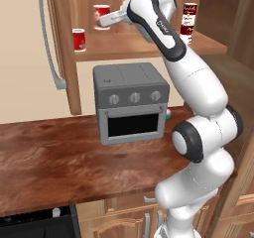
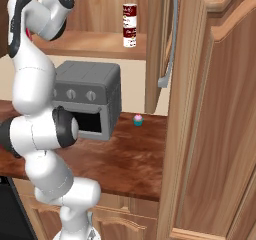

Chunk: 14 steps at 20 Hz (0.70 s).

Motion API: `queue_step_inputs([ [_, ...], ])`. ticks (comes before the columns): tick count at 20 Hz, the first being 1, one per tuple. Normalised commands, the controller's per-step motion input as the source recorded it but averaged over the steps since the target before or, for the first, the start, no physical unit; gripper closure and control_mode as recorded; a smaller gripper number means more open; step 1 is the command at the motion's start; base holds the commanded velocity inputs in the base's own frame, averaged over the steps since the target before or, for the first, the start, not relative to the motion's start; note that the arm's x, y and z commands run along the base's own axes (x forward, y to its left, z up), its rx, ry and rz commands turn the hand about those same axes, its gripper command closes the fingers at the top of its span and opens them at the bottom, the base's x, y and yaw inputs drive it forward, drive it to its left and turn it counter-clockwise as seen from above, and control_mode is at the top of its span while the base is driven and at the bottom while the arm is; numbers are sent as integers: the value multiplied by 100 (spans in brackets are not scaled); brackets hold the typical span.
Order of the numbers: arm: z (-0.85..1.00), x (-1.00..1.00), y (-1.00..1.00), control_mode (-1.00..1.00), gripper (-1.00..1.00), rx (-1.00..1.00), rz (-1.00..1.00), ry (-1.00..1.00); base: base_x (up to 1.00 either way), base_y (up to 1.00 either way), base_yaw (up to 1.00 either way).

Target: Stack two cans on top of the other two cans in the cabinet.

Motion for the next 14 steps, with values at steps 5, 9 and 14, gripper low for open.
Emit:
queue_step_inputs([
  [5,14,0,22,-100,100,0,1,0,0,0,0],
  [9,6,2,23,-100,100,0,2,0,0,0,0],
  [14,0,9,28,-100,100,0,3,0,0,0,0],
])
